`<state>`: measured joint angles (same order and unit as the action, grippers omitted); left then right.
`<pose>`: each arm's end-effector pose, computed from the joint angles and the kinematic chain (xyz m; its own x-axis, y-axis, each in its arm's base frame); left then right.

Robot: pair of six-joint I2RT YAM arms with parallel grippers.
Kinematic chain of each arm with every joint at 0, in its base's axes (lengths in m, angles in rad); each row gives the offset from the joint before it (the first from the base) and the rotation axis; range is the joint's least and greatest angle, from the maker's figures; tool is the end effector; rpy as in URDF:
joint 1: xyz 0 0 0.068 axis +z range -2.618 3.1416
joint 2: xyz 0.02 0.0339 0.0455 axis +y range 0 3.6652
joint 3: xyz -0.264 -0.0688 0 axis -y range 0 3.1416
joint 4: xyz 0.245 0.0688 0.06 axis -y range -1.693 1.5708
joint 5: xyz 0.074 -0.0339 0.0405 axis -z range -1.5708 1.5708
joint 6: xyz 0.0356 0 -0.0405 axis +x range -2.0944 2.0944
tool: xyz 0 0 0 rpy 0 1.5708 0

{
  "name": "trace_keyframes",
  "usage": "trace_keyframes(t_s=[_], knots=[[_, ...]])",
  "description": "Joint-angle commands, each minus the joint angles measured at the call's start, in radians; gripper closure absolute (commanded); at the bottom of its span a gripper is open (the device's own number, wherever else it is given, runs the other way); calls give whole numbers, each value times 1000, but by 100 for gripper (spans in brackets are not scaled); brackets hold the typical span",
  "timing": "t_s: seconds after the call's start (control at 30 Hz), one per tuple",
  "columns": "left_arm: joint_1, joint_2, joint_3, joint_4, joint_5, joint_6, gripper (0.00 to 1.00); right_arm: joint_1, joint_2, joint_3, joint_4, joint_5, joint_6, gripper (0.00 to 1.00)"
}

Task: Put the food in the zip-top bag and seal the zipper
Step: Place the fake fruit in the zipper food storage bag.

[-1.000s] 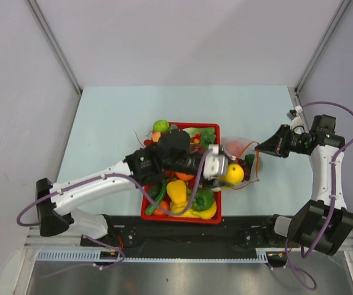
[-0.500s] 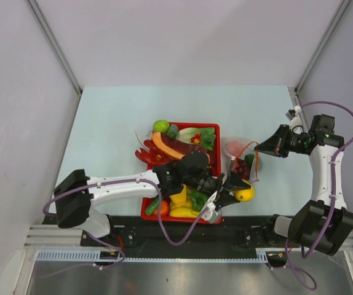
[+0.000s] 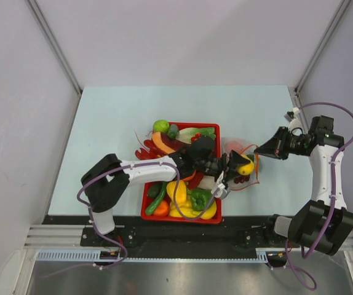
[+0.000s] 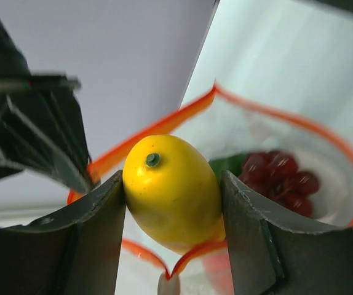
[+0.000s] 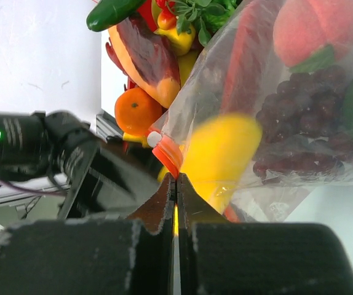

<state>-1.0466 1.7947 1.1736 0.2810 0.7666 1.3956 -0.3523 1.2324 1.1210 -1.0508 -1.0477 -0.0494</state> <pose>0.1822 -0.3645 0.2439 0.9072 -0.1522 -0.3922 0.3301 -0.3202 0.8880 0.2162 -0.0466 0.3107 -0.8528 0.2872 -0.4361 -0.1930 0.6026 0.7744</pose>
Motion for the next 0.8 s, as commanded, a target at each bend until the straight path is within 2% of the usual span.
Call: trace_keyframes(t_s=[0.0,0.03,0.1,0.13,0.17,0.23,0.27,0.33,0.47,0.6,0.63,0.67,0.77], knots=[[30,54,70,57,-41,126,81,3,-5,43,-18,-20,-21,100],[31,58,77,60,-53,129,79,3,-7,43,-18,-20,-20,100],[33,74,104,38,-93,118,57,3,-10,45,-18,-20,-20,100],[33,72,116,18,-101,112,33,3,-10,45,-18,-17,-20,100],[33,69,124,-15,-108,102,22,3,-10,45,-18,-17,-18,100],[33,34,142,-52,-102,63,4,3,-7,46,-18,-14,-18,100],[33,17,149,-109,-93,51,2,1,-5,48,-17,-12,-18,100],[30,-42,179,-195,-47,34,2,1,1,52,-9,-2,-14,100],[14,-119,248,-500,2,43,5,-2,18,62,8,6,6,100],[-27,-147,294,-779,-36,95,23,-7,30,62,29,17,31,100],[-58,-144,300,-824,-97,79,30,-10,29,60,37,18,39,100],[-76,-132,316,-835,-131,0,34,-10,29,59,43,20,43,100],[-136,-104,321,-826,-255,-191,40,-13,30,53,58,20,65,100]])
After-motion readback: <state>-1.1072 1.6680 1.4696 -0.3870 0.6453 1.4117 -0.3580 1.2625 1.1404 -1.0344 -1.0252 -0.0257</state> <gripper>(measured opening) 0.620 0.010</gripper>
